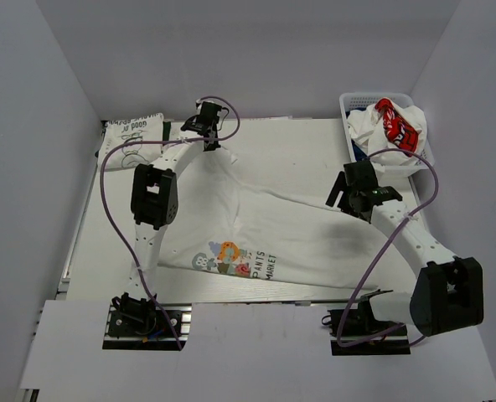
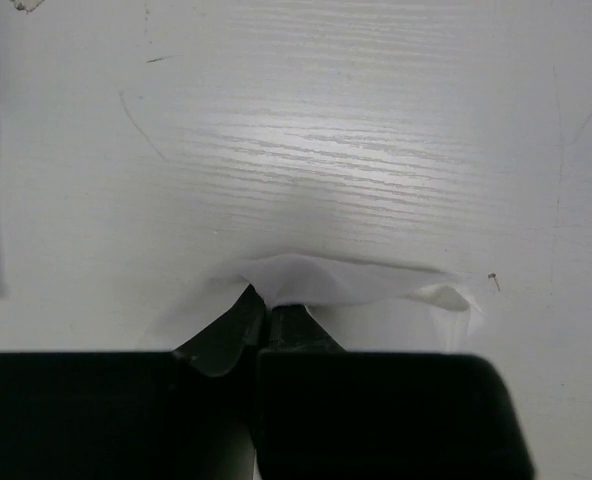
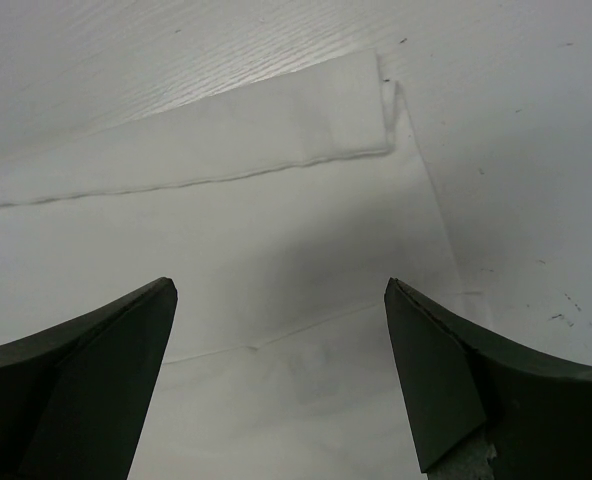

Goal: Fold and stack the t-shirts

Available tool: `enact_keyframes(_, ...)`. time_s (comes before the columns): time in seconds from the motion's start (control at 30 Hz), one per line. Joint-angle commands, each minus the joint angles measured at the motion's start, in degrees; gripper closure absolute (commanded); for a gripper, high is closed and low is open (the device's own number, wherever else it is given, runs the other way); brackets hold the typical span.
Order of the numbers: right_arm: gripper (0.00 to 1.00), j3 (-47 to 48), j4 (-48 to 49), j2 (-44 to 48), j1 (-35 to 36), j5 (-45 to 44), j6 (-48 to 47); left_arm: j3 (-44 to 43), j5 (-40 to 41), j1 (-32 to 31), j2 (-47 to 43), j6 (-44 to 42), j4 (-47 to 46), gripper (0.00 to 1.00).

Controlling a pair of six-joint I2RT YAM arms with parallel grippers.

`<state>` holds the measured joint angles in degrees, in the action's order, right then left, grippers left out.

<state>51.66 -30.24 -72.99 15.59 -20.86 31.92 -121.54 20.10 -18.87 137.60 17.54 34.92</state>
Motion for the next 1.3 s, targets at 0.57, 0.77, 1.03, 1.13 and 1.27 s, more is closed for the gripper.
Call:
enact_keyframes(0.57,0.1,10.74,10.72,-22.8,-8.65,8.29,-1.6,7.54,-1.28,5.16,-5.85,0.65,-8.29,1.0)
enact_keyframes(0.77,0.14,16.19,6.95,-28.7,-9.18,8.04,1.56,8.32,-1.9,5.69,-6.38,0.65,-8.81,1.0)
enact_keyframes(1.03,0.49,14.6,9.59,-28.42,-9.71,10.48,0.77,11.85,-0.77,6.22,-9.27,0.65,-10.66,1.0)
enact_keyframes(1.13,0.53,16.97,8.62,-30.62,-9.62,11.89,-0.02,11.85,-0.76,6.83,-9.28,1.18,-9.96,1.0)
enact_keyframes(1.27,0.89,18.47,9.14,-32.47,-9.71,11.99,-0.9,12.99,0.38,7.35,-9.9,1.71,-9.43,1.0)
